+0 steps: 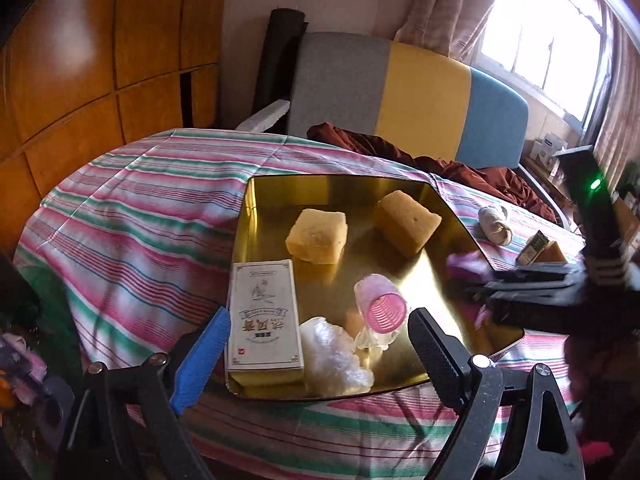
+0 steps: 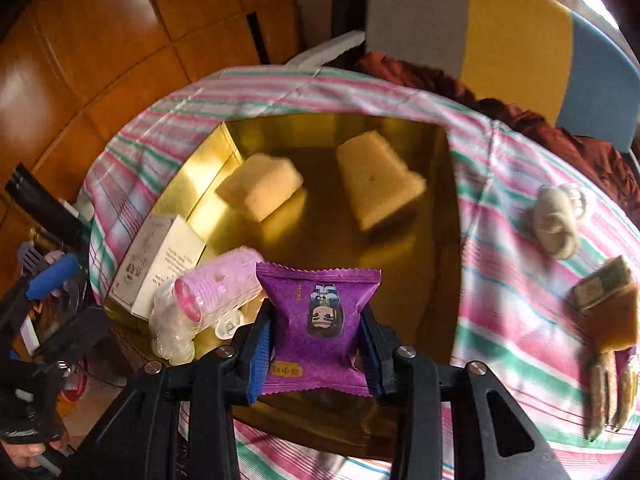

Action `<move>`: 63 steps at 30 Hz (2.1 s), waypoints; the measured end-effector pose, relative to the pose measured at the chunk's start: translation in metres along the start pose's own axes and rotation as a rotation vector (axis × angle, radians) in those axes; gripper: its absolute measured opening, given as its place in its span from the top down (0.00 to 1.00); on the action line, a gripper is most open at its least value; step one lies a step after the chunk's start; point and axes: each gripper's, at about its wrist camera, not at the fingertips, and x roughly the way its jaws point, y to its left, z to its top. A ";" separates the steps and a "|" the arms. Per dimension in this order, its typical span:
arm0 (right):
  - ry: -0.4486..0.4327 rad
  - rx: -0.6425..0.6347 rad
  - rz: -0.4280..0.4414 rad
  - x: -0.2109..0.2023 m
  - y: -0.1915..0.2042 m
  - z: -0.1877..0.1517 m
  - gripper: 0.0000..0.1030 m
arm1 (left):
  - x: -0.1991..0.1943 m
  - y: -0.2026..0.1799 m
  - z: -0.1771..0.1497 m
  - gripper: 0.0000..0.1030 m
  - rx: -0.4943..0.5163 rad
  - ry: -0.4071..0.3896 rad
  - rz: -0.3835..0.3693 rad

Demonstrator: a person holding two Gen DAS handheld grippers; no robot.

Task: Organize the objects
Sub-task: 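Carry the purple snack packet into the gold tray and open the right gripper, then reach to the green tea box and grasp it with the left gripper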

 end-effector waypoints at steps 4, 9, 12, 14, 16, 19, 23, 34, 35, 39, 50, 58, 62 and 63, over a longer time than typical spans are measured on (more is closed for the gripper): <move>0.031 -0.012 -0.007 0.019 0.010 -0.004 0.63 | 0.000 0.007 -0.002 0.12 -0.019 0.001 0.011; 0.051 -0.016 -0.011 0.030 0.014 -0.009 0.60 | -0.001 0.012 -0.003 0.11 -0.038 -0.001 0.024; 0.062 -0.022 0.019 0.032 0.019 -0.012 0.53 | -0.002 0.013 -0.004 0.11 -0.045 -0.004 0.026; 0.053 -0.014 0.029 0.029 0.020 -0.013 0.52 | -0.003 0.014 -0.004 0.11 -0.051 -0.010 0.030; 0.039 -0.007 0.032 0.024 0.017 -0.013 0.52 | -0.005 0.014 -0.004 0.11 -0.056 -0.017 0.033; 0.011 0.002 0.028 0.012 0.011 -0.015 0.50 | -0.007 0.015 -0.003 0.11 -0.060 -0.025 0.036; -0.036 0.019 0.014 -0.011 -0.003 -0.018 0.38 | -0.010 0.011 0.001 0.11 -0.049 -0.033 0.038; -0.141 0.127 -0.163 -0.081 -0.090 -0.039 0.23 | -0.011 -0.028 0.017 0.08 0.030 -0.040 -0.016; -0.143 0.146 -0.187 -0.086 -0.102 -0.041 0.23 | -0.010 -0.033 0.018 0.08 0.038 -0.040 -0.025; -0.146 0.229 -0.288 -0.107 -0.156 -0.055 0.23 | -0.006 -0.059 0.024 0.07 0.094 -0.029 -0.070; -0.202 0.621 -0.403 -0.146 -0.310 -0.123 0.23 | 0.018 -0.150 0.039 0.00 0.274 0.024 -0.168; -0.245 0.788 -0.341 -0.160 -0.337 -0.144 0.23 | 0.057 -0.230 0.054 0.00 0.417 0.085 -0.194; -0.220 0.780 -0.335 -0.155 -0.337 -0.142 0.23 | 0.085 -0.263 0.055 0.00 0.474 0.143 -0.205; -0.210 0.785 -0.329 -0.153 -0.338 -0.142 0.23 | 0.091 -0.269 0.054 0.00 0.486 0.161 -0.205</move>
